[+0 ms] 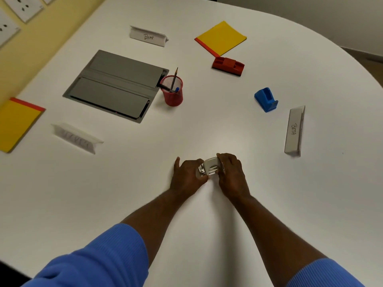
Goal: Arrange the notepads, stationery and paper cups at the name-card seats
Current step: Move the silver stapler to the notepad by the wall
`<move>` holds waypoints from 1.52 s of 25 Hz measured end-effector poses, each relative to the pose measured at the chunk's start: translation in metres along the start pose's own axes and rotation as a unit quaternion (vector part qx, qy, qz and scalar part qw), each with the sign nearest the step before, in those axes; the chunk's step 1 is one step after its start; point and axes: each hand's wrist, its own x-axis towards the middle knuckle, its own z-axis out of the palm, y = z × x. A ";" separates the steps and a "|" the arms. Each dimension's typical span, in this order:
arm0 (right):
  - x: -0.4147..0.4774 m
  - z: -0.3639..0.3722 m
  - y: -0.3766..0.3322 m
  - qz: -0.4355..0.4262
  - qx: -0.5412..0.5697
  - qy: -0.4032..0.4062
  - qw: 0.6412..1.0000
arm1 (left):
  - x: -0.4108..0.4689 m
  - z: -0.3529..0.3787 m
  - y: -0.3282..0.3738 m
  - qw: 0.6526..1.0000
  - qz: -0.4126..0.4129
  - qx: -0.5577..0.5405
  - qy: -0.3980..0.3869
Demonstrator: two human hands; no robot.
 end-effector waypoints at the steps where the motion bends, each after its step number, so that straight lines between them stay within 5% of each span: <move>1: -0.014 -0.004 -0.004 -0.009 0.005 -0.001 1.000 | -0.013 -0.007 0.002 1.000 -0.005 -0.015 -0.010; 6: -0.080 -0.026 -0.021 -0.055 0.041 -0.049 0.996 | -0.078 -0.034 0.016 0.998 -0.004 -0.025 -0.055; 13: -0.145 -0.047 -0.051 -0.135 0.001 -0.131 0.982 | -0.170 -0.047 0.031 0.997 -0.032 -0.075 -0.018; 23: -0.151 -0.044 -0.115 -0.245 -0.038 -0.129 0.960 | -0.209 -0.097 0.014 0.997 -0.075 -0.015 0.010; 38: -0.026 0.072 -0.219 -0.156 -0.035 -0.198 0.967 | -0.118 -0.214 -0.134 0.997 -0.057 -0.056 -0.006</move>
